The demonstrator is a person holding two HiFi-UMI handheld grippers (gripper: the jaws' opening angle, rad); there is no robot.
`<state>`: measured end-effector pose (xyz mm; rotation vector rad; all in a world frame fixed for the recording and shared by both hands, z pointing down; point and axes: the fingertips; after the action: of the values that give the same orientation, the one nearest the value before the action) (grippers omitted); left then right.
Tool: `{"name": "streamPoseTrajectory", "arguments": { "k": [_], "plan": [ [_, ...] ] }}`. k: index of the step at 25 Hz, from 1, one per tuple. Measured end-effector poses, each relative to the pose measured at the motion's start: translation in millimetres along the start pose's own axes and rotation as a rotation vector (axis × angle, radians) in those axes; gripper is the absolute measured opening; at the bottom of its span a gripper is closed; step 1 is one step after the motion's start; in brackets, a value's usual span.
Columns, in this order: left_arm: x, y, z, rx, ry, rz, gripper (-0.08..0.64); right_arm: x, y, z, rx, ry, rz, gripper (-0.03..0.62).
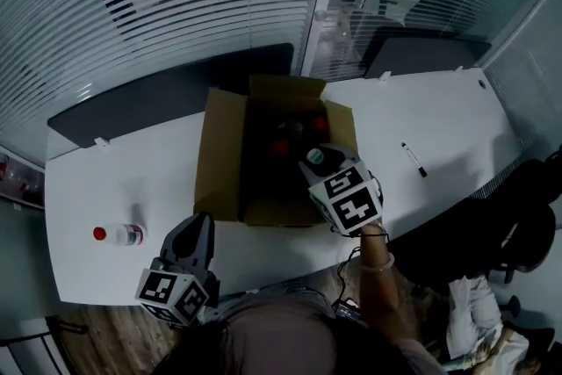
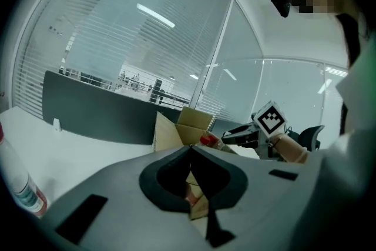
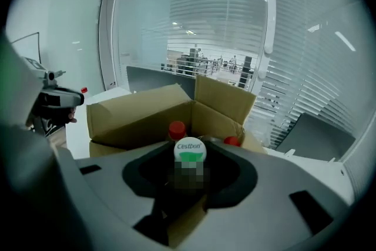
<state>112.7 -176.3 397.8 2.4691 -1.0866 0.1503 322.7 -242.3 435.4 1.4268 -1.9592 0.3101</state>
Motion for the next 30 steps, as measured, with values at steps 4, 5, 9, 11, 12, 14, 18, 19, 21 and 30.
{"name": "streamPoseTrajectory", "arguments": {
  "k": [4,5,9,11,12,14,18,19,21,30],
  "plan": [
    [-10,-3,4,0.012,0.015,-0.027,0.009,-26,1,13,0.013,-0.033,-0.055,0.175],
    [-13,-4,6,0.014,0.018,-0.034,0.009,-32,1,16,0.018,-0.045,-0.068,0.175],
    [-22,-1,10,0.030,0.016,-0.062,0.009,-56,3,27,0.041,-0.092,-0.123,0.175],
    [-28,0,12,0.034,0.016,-0.076,0.009,-67,6,33,0.047,-0.117,-0.153,0.175],
    [-31,1,11,0.037,0.015,-0.085,0.009,-73,7,37,0.051,-0.132,-0.169,0.175],
    [-37,5,5,0.047,0.003,-0.111,0.009,-86,10,44,0.057,-0.163,-0.200,0.175],
    [-52,7,10,0.058,0.008,-0.122,0.009,-111,19,58,0.059,-0.218,-0.244,0.175],
    [-55,7,13,0.061,0.012,-0.120,0.009,-116,23,62,0.060,-0.231,-0.251,0.175],
    [-64,9,15,0.064,0.011,-0.124,0.009,-127,30,68,0.061,-0.257,-0.261,0.175],
    [-111,28,9,0.063,-0.009,-0.161,0.009,-175,68,95,0.036,-0.343,-0.335,0.175]
  ]
}}
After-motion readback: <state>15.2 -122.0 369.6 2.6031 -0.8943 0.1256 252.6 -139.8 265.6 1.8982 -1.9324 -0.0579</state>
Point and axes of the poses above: the fingertips, and each gripper's own axes: x forward along the fingers, y to its left, z out of its top, and after that the axes turned 5 degrees about -z, right-handed
